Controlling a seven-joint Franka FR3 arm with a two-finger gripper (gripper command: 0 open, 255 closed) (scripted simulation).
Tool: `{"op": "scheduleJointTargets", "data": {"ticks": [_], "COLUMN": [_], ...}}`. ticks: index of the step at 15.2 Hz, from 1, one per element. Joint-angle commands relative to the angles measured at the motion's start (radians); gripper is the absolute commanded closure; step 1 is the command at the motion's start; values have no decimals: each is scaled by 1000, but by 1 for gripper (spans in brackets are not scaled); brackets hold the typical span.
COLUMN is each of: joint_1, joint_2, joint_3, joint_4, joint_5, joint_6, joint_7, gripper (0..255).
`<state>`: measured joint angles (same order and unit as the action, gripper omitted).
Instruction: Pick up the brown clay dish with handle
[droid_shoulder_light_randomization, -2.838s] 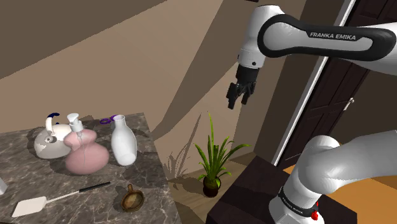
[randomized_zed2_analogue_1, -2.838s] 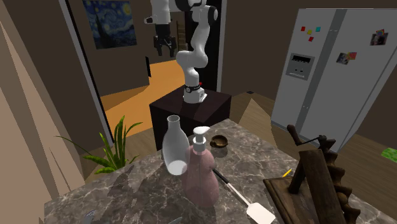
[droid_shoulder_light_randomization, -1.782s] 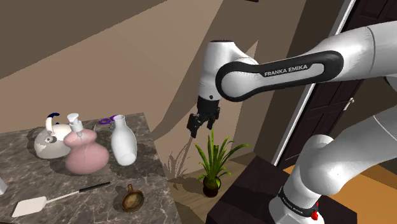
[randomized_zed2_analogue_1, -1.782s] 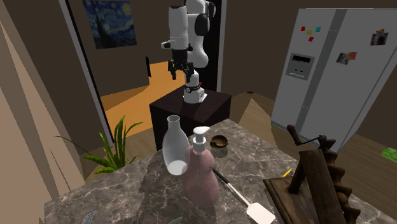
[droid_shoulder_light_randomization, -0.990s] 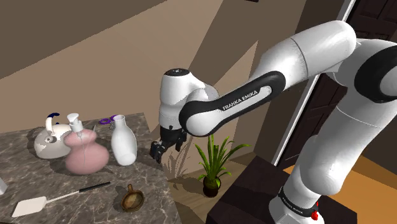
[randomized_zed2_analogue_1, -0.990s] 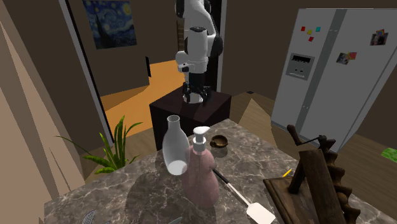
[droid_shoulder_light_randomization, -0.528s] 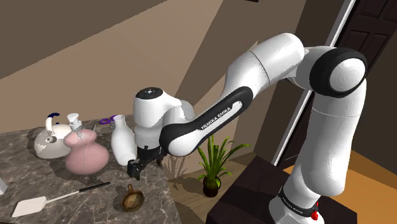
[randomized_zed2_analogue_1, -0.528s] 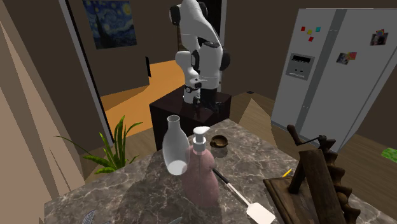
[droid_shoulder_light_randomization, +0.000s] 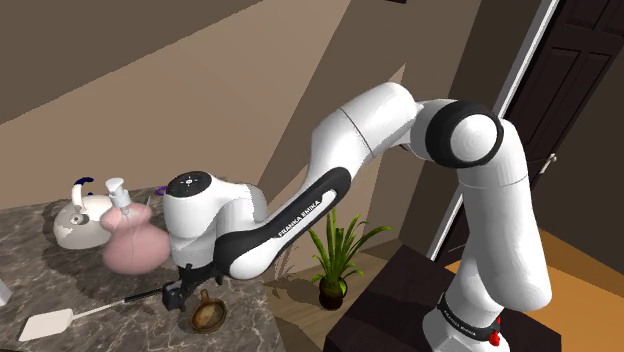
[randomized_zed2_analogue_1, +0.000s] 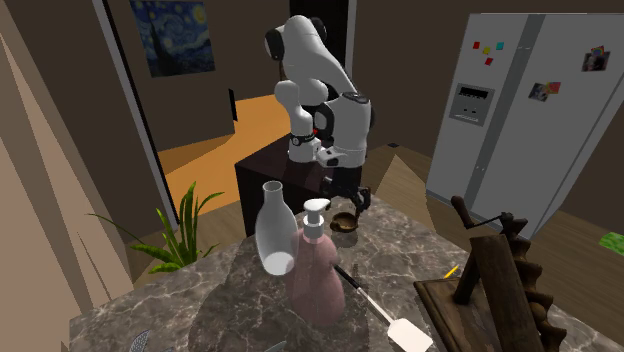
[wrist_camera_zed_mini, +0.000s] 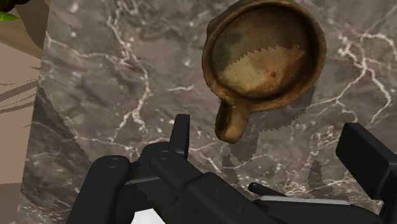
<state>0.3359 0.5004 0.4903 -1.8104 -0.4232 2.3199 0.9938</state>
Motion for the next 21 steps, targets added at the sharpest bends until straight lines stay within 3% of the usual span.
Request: {"op": "scheduleJointTargets", "data": {"ticks": [1,8,9,21], "joint_1": [12,28,27,19], "joint_2": [22,69,70,43], "joint_3": [-9,-33,-33,-20], "joint_4": [3,-3,-2,-1], "joint_5": [-17,-50,-50,-32], "joint_6": [17,66,66,40], "joint_7": [14,39,38,26], "gripper": [0,0,255,255]}}
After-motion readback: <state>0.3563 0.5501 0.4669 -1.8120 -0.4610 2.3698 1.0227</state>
